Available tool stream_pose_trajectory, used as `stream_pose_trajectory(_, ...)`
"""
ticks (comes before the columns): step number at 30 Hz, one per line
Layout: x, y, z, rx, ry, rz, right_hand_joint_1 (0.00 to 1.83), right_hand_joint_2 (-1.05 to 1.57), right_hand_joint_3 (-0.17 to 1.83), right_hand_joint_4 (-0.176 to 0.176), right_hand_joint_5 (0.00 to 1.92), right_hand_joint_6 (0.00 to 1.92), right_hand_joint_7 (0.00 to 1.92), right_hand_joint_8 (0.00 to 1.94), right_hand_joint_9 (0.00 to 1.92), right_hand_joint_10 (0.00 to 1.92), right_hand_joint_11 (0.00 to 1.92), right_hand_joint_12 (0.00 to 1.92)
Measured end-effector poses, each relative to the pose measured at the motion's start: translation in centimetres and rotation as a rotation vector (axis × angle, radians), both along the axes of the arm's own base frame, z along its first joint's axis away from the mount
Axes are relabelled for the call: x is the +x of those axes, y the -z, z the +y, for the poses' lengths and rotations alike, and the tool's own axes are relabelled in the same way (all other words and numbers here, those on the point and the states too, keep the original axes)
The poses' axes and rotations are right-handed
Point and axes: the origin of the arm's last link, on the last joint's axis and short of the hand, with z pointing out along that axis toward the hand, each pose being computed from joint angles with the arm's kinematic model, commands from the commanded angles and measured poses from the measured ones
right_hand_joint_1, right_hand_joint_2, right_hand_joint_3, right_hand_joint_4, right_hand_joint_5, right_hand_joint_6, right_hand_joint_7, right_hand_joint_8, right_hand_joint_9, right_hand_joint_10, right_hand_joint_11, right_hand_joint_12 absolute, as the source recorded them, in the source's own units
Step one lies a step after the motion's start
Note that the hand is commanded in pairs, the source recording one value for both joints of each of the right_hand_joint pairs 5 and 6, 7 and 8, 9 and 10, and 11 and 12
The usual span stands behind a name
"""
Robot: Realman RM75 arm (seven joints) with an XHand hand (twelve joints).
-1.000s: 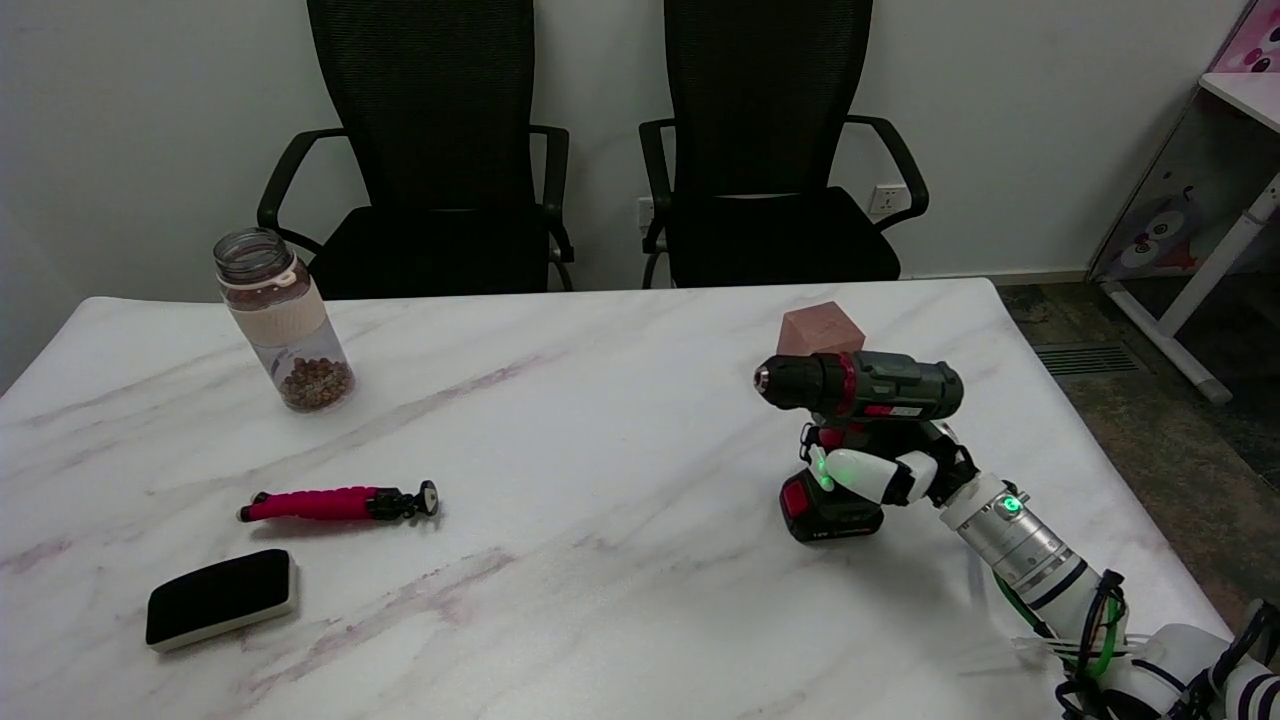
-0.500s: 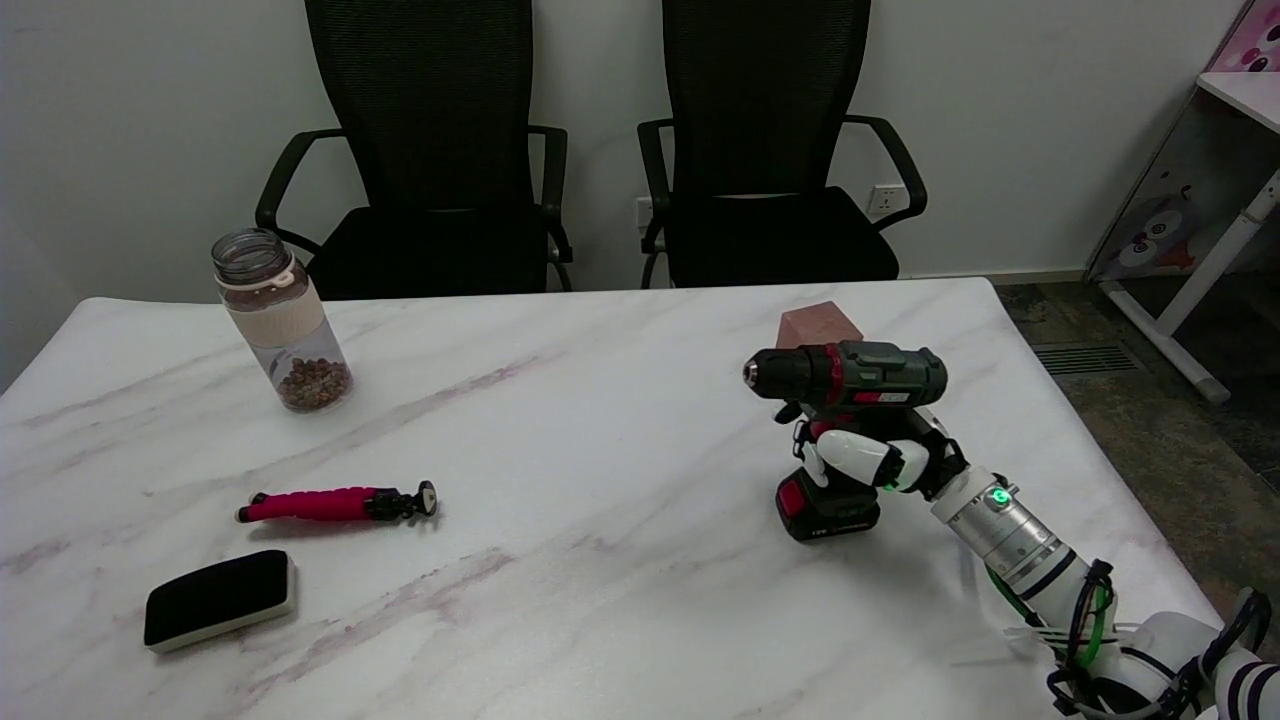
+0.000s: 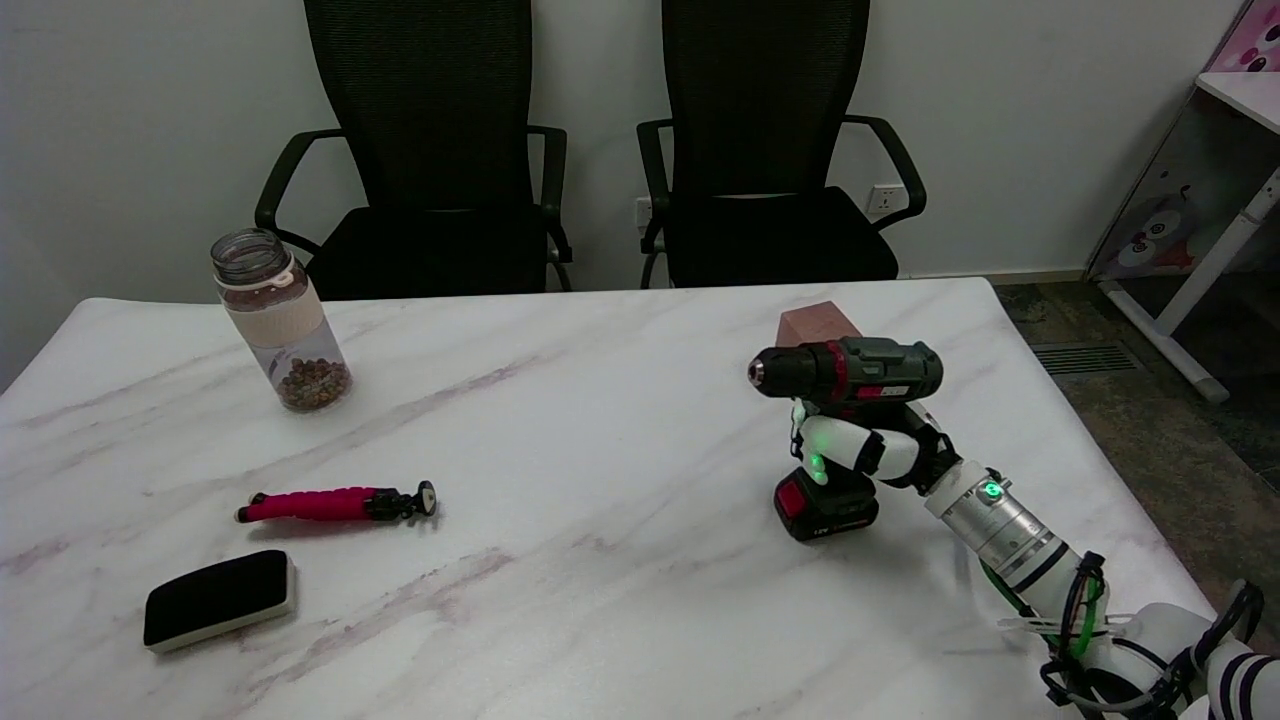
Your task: Pick up the power screwdriver.
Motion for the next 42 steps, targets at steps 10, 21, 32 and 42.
stream_pose_trajectory(10, 0.1, 0.0, -0.4, 0.0, 0.003, 0.007, 0.89, 0.65, 0.91, 0.011, 1.86, 1.86, 1.86, 1.86, 1.92, 1.92, 1.92, 1.92)
stream_pose_trajectory(21, 0.6, 0.4, -1.3, 0.008, -0.007, 0.009, 0.89, 0.9, 0.85, 0.176, 1.92, 1.92, 1.92, 1.92, 1.92, 1.92, 1.92, 1.92)
stream_pose_trajectory(32, 3.1, 1.1, -3.7, 0.027, -0.085, -0.005, 0.9, 1.01, 0.77, 0.176, 1.92, 1.92, 1.92, 1.92, 1.92, 1.92, 1.92, 1.92)
stream_pose_trajectory(42, 6.3, 1.2, -6.4, 0.028, -0.171, -0.013, 0.89, 1.08, 0.78, 0.176, 1.92, 1.92, 1.92, 1.92, 1.92, 1.92, 1.92, 1.92)
